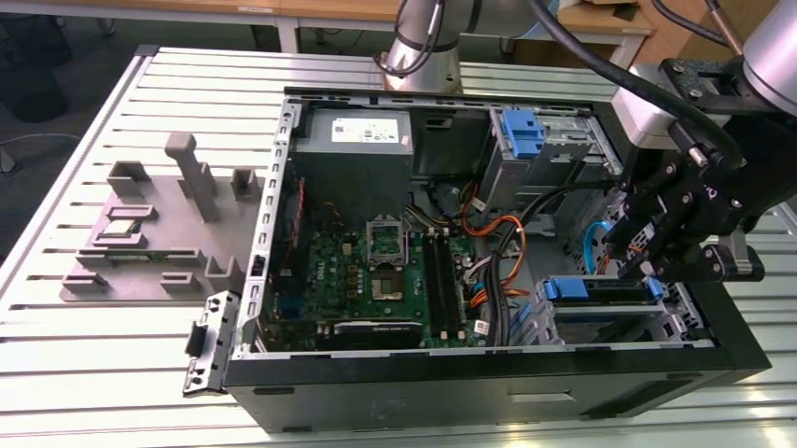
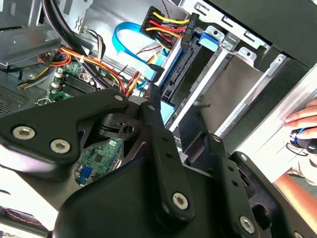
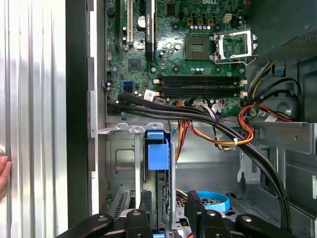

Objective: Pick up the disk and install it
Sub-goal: 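Insert the first disk wire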

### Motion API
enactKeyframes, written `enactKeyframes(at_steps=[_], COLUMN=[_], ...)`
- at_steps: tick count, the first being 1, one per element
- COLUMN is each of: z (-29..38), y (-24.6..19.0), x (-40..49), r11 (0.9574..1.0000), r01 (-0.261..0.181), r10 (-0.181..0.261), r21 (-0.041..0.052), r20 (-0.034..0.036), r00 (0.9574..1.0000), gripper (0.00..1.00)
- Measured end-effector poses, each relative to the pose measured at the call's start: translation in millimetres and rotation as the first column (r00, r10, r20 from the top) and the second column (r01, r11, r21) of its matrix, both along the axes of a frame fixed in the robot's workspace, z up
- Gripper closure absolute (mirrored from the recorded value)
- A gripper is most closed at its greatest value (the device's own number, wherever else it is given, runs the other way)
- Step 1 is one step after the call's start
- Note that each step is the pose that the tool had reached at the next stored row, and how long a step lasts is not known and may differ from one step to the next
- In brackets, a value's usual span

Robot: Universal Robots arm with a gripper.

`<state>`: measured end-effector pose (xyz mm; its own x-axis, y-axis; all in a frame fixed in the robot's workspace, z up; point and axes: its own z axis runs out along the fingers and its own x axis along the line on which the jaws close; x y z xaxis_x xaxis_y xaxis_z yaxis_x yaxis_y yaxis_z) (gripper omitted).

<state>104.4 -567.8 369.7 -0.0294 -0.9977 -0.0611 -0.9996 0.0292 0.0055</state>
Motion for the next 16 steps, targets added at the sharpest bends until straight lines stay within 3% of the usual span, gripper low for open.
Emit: enactKeyframes(at_steps=[16], z=[-1.6], y=[0.1], x=[1.1], r11=[1.0000], r01=[0.000], r10=[0.000], r21=[0.0000], r20=[0.0000], r00=[1.0000], gripper=[0.58])
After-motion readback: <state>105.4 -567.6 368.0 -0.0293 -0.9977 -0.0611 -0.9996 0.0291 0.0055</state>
